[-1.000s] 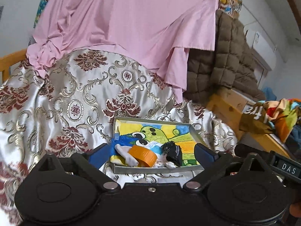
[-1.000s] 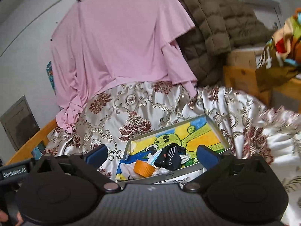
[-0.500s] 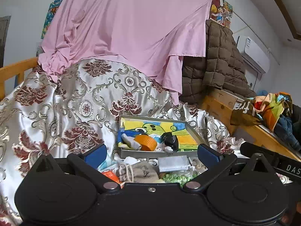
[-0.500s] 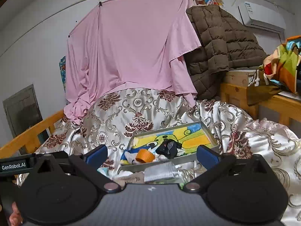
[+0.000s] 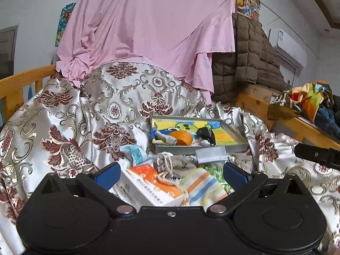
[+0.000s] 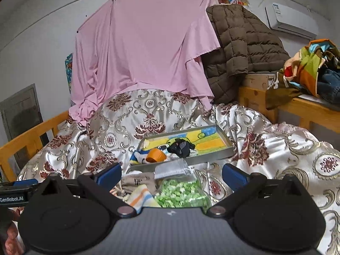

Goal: Organize soft objects
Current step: 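Lift both open tools out of the tray and move them over the pile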

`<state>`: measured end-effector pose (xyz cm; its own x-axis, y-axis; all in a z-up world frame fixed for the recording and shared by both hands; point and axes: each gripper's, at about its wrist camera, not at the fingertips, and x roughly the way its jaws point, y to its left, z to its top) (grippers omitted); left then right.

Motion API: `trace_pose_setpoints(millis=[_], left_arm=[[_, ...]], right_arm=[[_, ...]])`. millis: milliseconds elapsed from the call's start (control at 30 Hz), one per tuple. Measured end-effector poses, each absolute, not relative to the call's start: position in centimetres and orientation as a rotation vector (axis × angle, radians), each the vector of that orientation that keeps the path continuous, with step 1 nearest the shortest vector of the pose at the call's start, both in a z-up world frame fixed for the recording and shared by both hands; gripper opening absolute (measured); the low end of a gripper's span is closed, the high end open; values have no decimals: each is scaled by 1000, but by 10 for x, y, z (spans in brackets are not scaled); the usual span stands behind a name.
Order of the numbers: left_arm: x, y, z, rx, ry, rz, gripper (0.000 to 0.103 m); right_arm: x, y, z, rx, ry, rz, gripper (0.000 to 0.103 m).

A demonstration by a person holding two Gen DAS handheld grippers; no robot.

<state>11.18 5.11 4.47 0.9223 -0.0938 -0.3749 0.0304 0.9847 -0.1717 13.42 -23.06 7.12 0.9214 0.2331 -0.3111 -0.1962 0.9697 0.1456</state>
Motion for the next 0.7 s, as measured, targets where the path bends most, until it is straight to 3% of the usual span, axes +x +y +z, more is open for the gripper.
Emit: trace_pose_setpoints(millis=[700], left_arm=[[113, 42, 15, -160, 608, -170, 102]], right_arm=[[122, -213, 32, 31, 549, 225, 103]])
